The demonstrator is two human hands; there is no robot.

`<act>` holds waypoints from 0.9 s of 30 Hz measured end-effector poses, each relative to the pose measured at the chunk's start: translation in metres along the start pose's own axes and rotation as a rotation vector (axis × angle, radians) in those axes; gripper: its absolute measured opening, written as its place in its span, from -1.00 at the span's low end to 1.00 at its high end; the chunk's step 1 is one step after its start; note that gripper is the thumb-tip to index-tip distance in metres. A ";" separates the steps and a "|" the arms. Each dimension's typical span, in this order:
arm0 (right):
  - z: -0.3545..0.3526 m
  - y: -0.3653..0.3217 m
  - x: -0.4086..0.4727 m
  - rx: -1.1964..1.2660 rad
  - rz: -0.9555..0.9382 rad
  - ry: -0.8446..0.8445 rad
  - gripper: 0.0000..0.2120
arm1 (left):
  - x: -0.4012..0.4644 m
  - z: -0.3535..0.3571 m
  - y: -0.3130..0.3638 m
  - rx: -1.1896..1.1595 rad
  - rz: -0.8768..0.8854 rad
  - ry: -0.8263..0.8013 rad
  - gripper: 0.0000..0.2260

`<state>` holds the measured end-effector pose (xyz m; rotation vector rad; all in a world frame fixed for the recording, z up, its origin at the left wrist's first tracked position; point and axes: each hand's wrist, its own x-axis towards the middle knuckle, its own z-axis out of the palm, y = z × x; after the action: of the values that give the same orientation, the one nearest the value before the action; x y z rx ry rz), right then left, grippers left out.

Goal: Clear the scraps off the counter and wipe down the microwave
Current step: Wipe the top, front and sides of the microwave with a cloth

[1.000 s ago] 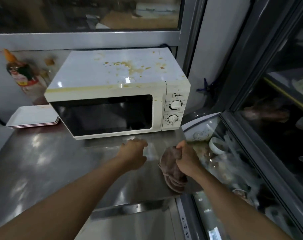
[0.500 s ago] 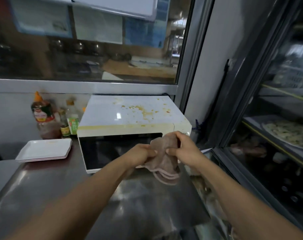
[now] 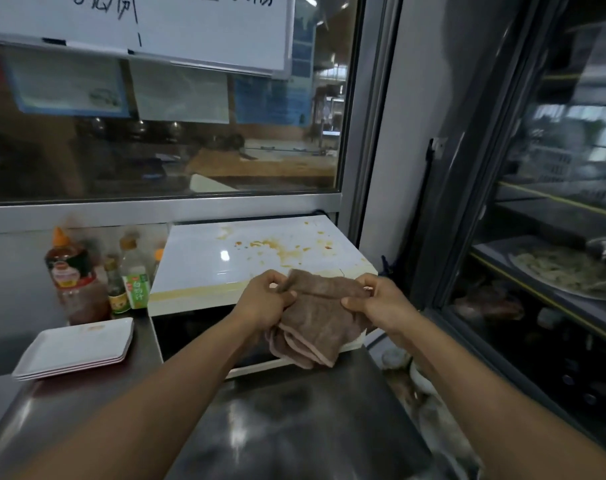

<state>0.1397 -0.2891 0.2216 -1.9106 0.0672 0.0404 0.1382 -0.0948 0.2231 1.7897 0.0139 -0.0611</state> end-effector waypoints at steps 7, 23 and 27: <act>-0.036 0.007 0.062 -0.380 -0.180 0.331 -0.92 | 0.047 0.047 0.013 0.185 0.149 -0.083 -0.56; -0.020 0.052 0.190 -0.937 -0.299 0.154 -0.56 | 0.150 0.043 -0.002 0.784 0.174 0.176 -0.56; -0.018 0.061 0.198 -0.949 -0.239 -0.024 -0.49 | 0.140 0.015 -0.015 0.905 0.120 0.240 -0.57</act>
<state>0.3327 -0.3317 0.1583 -2.8513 -0.2396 -0.0823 0.2767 -0.1101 0.1987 2.6875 0.0588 0.2769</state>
